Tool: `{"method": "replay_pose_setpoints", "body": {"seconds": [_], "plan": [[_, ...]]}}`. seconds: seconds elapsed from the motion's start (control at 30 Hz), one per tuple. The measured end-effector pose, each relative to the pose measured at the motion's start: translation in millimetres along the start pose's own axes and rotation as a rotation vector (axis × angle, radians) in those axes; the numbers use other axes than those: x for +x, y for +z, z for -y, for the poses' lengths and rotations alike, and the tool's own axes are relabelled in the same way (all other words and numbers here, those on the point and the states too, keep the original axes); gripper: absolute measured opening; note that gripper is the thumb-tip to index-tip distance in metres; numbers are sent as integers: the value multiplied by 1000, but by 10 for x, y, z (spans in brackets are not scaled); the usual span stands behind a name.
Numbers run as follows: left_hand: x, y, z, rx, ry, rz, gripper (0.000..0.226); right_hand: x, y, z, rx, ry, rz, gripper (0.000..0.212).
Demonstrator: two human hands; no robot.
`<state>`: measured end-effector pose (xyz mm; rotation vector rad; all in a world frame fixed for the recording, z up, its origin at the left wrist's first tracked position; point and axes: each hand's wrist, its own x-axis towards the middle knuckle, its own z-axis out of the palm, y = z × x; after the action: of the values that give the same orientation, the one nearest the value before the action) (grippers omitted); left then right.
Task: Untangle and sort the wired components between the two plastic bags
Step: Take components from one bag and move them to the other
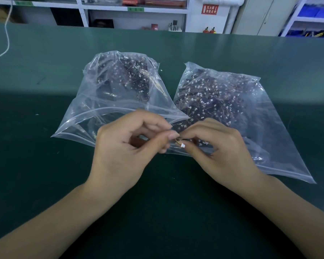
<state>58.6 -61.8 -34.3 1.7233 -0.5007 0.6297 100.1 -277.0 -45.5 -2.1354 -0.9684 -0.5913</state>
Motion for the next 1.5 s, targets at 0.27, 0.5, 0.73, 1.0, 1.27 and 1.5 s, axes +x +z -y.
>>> {"method": "replay_pose_setpoints", "body": {"seconds": [0.27, 0.5, 0.73, 1.0, 1.27, 1.5], "plan": [[25, -74, 46, 295, 62, 104, 15, -2, -2, 46, 115, 88, -29, 17], [46, -115, 56, 413, 76, 134, 10, 5, -17, 88, 151, 119, -14, 13], [36, -93, 54, 442, 89, 166, 15, 9, -19, 118, 258, 190, 0, 9], [39, -99, 61, 436, 94, 166, 14, 13, -18, 124, 258, 195, 9, 10], [39, -105, 76, 441, 98, 183, 13, 12, -19, 122, 245, 201, 15, 12], [42, -105, 68, 441, 102, 182, 14, 4, -18, 110, 234, 188, 20, 11]]}}
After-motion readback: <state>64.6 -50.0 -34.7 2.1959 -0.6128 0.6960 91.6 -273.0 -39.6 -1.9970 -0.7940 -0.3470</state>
